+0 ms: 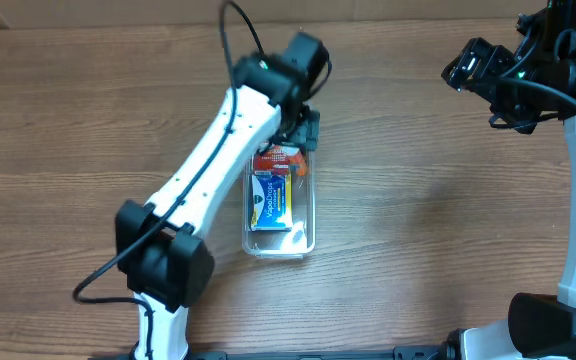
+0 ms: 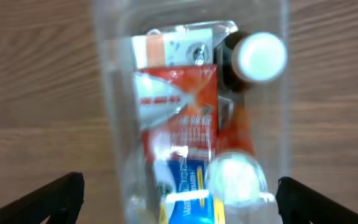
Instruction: Pack container
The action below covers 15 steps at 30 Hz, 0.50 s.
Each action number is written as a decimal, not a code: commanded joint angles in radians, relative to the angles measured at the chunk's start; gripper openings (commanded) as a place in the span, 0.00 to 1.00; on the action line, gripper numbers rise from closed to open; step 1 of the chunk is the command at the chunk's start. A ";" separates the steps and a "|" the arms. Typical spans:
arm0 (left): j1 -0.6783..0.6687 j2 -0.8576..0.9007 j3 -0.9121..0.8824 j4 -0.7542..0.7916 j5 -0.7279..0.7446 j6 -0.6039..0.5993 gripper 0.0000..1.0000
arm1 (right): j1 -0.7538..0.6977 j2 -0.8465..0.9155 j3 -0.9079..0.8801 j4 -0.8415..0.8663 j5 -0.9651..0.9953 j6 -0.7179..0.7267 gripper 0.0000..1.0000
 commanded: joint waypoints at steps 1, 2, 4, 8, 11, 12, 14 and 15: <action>0.020 -0.145 0.189 -0.119 -0.018 0.016 1.00 | -0.002 -0.002 0.007 0.002 -0.005 -0.003 1.00; 0.026 -0.211 0.201 -0.168 -0.073 0.015 1.00 | -0.002 -0.002 0.007 0.002 -0.005 -0.003 1.00; 0.044 -0.308 0.201 -0.278 -0.127 0.000 1.00 | -0.002 -0.002 0.007 0.002 -0.005 -0.003 1.00; 0.047 -0.554 0.097 -0.323 -0.164 -0.007 1.00 | -0.002 -0.002 0.007 0.002 -0.005 -0.003 1.00; 0.045 -0.793 -0.061 -0.323 -0.203 -0.040 1.00 | -0.002 -0.002 0.007 0.003 -0.005 -0.003 1.00; 0.045 -0.906 -0.158 -0.323 -0.230 -0.079 1.00 | -0.002 -0.002 0.007 0.003 -0.005 -0.003 1.00; 0.045 -1.068 -0.309 -0.323 -0.230 -0.121 1.00 | -0.002 -0.002 0.007 0.002 -0.005 -0.003 1.00; 0.045 -1.135 -0.376 -0.304 -0.220 -0.179 1.00 | -0.002 -0.002 0.007 0.003 -0.005 -0.003 1.00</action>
